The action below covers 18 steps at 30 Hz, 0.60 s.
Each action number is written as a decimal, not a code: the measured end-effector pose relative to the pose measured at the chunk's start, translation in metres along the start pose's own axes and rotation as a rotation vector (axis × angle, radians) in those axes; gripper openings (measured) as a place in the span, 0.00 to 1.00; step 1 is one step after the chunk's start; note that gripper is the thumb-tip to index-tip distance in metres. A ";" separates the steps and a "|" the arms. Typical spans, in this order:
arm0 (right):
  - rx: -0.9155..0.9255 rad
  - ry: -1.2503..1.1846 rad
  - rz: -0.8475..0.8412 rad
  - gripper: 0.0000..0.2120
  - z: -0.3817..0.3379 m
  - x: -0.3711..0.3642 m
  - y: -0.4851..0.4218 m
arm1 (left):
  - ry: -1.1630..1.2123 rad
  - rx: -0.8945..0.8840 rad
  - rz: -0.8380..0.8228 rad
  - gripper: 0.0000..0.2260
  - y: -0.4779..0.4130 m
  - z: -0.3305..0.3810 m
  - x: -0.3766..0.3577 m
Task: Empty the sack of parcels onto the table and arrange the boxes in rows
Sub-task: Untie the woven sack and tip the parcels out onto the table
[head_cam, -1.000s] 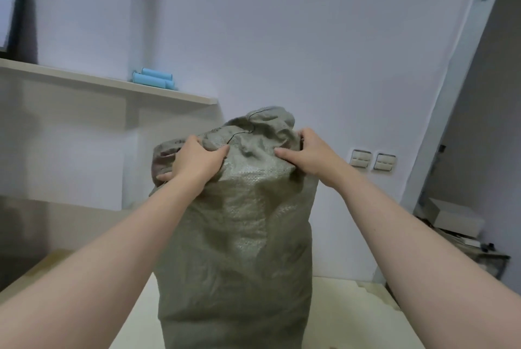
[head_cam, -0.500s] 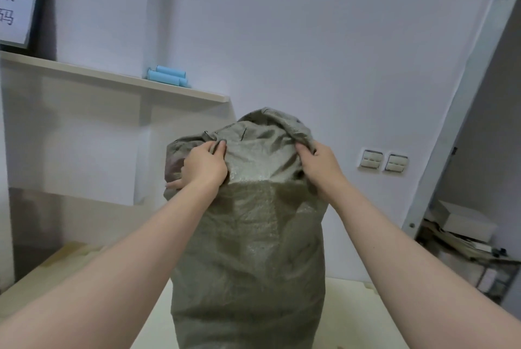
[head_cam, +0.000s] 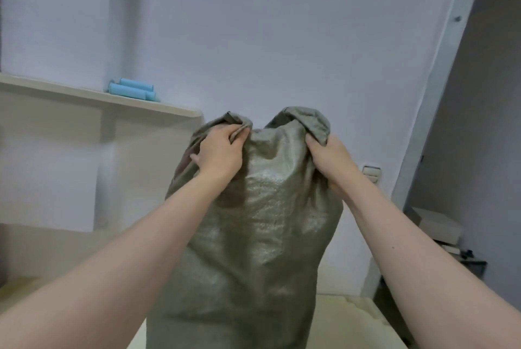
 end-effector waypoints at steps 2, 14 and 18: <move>-0.044 0.176 -0.009 0.33 0.018 -0.002 -0.002 | -0.135 0.137 -0.032 0.15 0.010 -0.015 -0.003; 0.070 0.520 -0.061 0.30 0.013 -0.026 0.003 | -0.222 0.142 -0.474 0.43 0.031 -0.014 0.006; 0.127 0.827 -0.230 0.21 0.014 -0.039 0.015 | -0.470 0.179 -0.631 0.51 0.035 -0.019 0.010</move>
Point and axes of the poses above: each hand's wrist, its own y-axis away from the middle knuckle, its own x-axis out of the back of the hand, z = x × y, the point moved 4 cm from there along -y, towards the middle knuckle, and after that the axes turned 15 degrees about -x, right-handed, at the moved point
